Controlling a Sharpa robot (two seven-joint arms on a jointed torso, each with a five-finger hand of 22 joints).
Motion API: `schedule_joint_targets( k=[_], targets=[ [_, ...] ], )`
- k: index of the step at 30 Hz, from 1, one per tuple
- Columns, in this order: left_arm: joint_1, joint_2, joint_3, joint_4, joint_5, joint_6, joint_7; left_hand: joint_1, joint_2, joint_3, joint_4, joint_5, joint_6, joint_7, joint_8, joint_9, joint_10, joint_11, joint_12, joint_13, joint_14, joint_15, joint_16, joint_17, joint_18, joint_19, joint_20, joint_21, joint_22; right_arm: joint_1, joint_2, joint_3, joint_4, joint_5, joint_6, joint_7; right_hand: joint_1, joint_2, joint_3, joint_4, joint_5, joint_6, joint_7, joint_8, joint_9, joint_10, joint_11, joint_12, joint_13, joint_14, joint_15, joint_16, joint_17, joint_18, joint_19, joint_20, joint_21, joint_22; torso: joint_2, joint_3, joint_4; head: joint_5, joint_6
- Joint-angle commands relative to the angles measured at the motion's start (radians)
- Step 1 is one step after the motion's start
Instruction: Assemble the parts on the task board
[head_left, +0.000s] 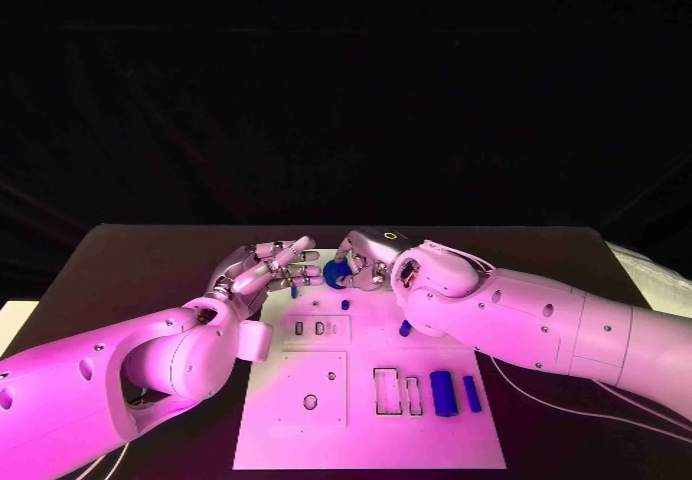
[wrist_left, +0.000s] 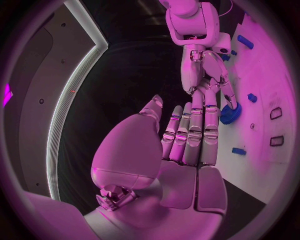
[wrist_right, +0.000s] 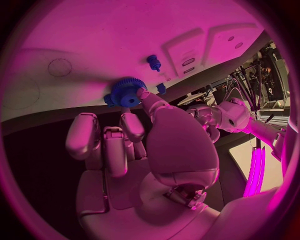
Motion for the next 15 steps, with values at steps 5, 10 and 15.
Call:
schedule_joint_targets(
  k=[5, 10, 15],
  targets=[
    [0.001, 0.002, 0.001, 0.001, 0.000, 0.020, 0.007, 0.004, 0.009, 0.002, -0.006, 0.004, 0.004, 0.002, -0.005, 0.000, -0.001, 0.004, -0.004, -0.001, 0.004, 0.005, -0.005, 0.001, 0.010, 0.002, 0.005, 0.003, -0.001, -0.003, 0.006, -0.004, -0.009, -0.012, 0.042, -0.005, -0.027, -0.016, -0.027, 0.009, 0.005, -0.094, 0.021, -0.047, -0.018, -0.024, 0.015, -0.030, -0.017, 0.080, 0.022, -0.001, 0.145, -0.010, -0.011, 0.017, -0.012, -0.014, 0.000, -0.0001, 0.0007, -0.002, 0.000],
    [0.001, 0.002, 0.001, 0.001, 0.000, 0.019, 0.007, 0.004, 0.009, 0.002, -0.006, 0.004, 0.004, 0.002, -0.005, 0.000, -0.001, 0.004, -0.004, -0.001, 0.004, 0.005, -0.005, 0.001, 0.010, 0.002, 0.005, 0.003, -0.001, -0.003, 0.005, -0.004, -0.013, -0.007, 0.056, -0.008, -0.047, -0.024, -0.058, 0.031, 0.015, -0.140, 0.030, -0.046, -0.017, -0.048, 0.025, -0.070, -0.043, 0.080, 0.031, -0.001, 0.146, -0.007, -0.016, 0.027, -0.018, -0.024, 0.000, -0.0002, -0.0004, -0.002, 0.001],
    [0.001, 0.001, 0.001, 0.001, 0.000, 0.019, 0.007, 0.004, 0.009, 0.002, -0.006, 0.004, 0.004, 0.001, -0.005, 0.000, -0.001, 0.004, -0.004, -0.001, 0.004, 0.005, -0.005, 0.001, 0.010, 0.002, 0.005, 0.003, -0.001, -0.003, -0.001, -0.004, -0.010, 0.002, 0.058, -0.010, -0.056, -0.021, -0.075, 0.045, 0.029, -0.129, 0.029, -0.039, -0.012, -0.046, 0.024, -0.064, -0.039, 0.079, 0.031, -0.001, 0.146, -0.007, -0.016, 0.029, -0.018, -0.024, 0.000, 0.0007, 0.0004, -0.003, 0.001]
  ],
)
